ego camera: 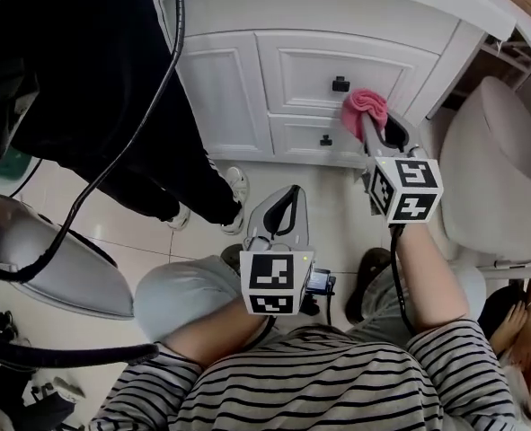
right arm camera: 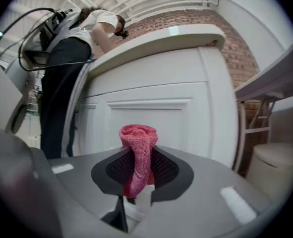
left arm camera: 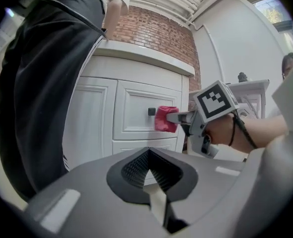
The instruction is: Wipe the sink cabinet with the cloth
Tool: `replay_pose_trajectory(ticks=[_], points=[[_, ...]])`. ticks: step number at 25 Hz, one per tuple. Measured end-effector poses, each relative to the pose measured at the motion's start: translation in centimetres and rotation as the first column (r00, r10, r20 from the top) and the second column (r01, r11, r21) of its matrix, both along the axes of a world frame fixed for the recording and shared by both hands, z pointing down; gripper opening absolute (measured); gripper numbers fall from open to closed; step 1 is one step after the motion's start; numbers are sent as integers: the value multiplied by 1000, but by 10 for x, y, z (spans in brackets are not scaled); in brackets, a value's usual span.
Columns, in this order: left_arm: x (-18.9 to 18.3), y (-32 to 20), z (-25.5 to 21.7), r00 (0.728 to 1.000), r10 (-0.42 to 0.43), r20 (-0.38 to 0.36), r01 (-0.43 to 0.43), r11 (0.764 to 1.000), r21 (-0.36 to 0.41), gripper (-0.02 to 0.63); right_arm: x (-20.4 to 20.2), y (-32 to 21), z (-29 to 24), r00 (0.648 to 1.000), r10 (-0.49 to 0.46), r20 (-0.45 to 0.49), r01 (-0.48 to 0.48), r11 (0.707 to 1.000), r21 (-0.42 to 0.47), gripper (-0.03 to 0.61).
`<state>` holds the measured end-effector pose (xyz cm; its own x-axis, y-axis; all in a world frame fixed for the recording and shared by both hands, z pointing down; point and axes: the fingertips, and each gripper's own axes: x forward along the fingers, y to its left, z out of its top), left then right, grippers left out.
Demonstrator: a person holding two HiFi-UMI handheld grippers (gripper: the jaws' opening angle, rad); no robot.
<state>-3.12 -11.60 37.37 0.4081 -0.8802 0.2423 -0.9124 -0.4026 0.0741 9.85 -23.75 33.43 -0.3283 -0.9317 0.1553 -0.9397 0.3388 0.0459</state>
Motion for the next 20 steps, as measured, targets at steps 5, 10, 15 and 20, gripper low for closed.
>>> replay_pose_trajectory(ticks=[5,10,15,20], points=[[3,2,7,1000,13,3,-13,1000,-20,-6,-126,-20,18,958,-282,-49,283,959,22,89],[3,-1,9,1000,15,7,-15,1000,-13,-6,-155,-42,42,951,-294,-94,295,955,-7,89],[4,-5,12,1000,27,-2,-27,999,-26,-6,-85,-44,59,984,-163,-78,161,987,-29,92],[14,-1,12,999,43,-2,-43,999,-32,-6,7,-35,61,998,17,-63,-19,999,-34,96]])
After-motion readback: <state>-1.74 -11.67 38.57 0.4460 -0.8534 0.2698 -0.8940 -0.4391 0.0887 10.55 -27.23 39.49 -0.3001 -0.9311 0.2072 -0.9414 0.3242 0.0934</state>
